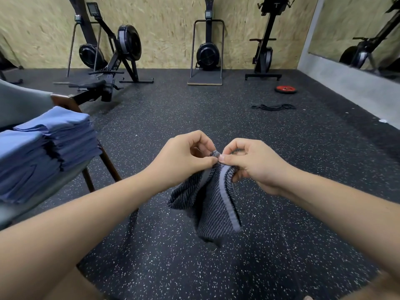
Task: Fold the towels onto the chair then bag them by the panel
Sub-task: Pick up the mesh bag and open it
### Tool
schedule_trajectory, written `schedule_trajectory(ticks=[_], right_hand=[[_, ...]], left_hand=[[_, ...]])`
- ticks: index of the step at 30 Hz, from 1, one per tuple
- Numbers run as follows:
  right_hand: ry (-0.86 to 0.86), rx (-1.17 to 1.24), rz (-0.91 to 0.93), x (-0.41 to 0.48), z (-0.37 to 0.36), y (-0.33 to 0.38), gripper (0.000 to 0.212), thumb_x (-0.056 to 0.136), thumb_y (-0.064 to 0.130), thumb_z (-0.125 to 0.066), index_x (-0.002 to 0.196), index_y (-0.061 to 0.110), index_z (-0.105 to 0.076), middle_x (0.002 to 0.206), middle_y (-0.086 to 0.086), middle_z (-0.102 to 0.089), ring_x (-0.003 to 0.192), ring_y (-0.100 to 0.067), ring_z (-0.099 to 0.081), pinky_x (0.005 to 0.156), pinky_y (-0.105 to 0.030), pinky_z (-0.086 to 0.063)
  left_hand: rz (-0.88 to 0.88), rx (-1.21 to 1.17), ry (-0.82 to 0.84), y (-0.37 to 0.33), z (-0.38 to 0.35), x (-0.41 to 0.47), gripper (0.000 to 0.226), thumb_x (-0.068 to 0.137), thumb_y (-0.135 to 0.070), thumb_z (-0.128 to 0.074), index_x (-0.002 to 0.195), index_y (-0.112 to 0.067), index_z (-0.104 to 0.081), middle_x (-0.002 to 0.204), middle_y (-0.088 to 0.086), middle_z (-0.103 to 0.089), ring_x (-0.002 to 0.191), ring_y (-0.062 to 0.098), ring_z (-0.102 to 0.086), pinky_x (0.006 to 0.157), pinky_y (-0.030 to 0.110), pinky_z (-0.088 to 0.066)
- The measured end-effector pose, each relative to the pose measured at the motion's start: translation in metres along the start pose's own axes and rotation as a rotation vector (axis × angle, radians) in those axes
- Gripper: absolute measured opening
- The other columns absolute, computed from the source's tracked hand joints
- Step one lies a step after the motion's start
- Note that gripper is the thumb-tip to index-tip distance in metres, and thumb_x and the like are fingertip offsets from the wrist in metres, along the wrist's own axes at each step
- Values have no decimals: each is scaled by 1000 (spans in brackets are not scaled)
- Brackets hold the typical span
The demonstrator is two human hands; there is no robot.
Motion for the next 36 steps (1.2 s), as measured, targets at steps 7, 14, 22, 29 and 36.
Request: schedule_trajectory(ticks=[7, 14, 22, 29, 36], right_hand=[[47, 135, -86, 0, -2, -6, 9, 101, 1, -70, 104, 7, -64, 97, -24, -73, 79, -22, -74, 64, -29, -63], [174, 325, -151, -8, -8, -3, 35, 94, -20, -38, 112, -4, -63, 114, -29, -75, 99, -32, -78, 79, -30, -65], [108, 77, 88, -5, -4, 12, 10, 102, -4, -64, 111, -1, -67, 98, -20, -78, 83, -21, -78, 74, -29, -65], [53, -228, 199, -6, -1, 23, 10, 104, 1, -66, 107, -4, -58, 81, -23, -76, 72, -34, -78, 68, -41, -68], [131, -224, 168, -5, -4, 25, 27, 105, 1, -63, 129, 8, -54, 81, -22, -76, 74, -39, -79, 65, -42, -66]], left_hand=[[-19, 112, -96, -2, 8, 1, 18, 85, -17, -87, 86, -31, -75, 81, -17, -74, 70, -2, -64, 74, 21, -50], [-91, 147, -119, -15, 10, -2, 18, 84, -17, -89, 89, -30, -78, 82, -14, -77, 79, 4, -72, 83, 26, -59], [-98, 118, -155, -21, 18, -4, 15, 85, -18, -90, 93, -28, -82, 82, -13, -78, 79, 4, -72, 77, 15, -53], [-81, 78, -107, -20, 15, -4, 14, 89, -19, -88, 100, -27, -84, 88, -16, -80, 84, -3, -73, 83, 15, -53], [-107, 55, -50, -24, 7, -6, 23, 91, -7, -80, 105, -25, -84, 87, -14, -79, 82, -2, -72, 83, 16, -52]])
Point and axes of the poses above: each hand's wrist, its own x-axis towards the middle knuckle, its own z-axis out of the back of the hand, y = z × x, the point moved 10 cm from there along x, towards the middle knuckle
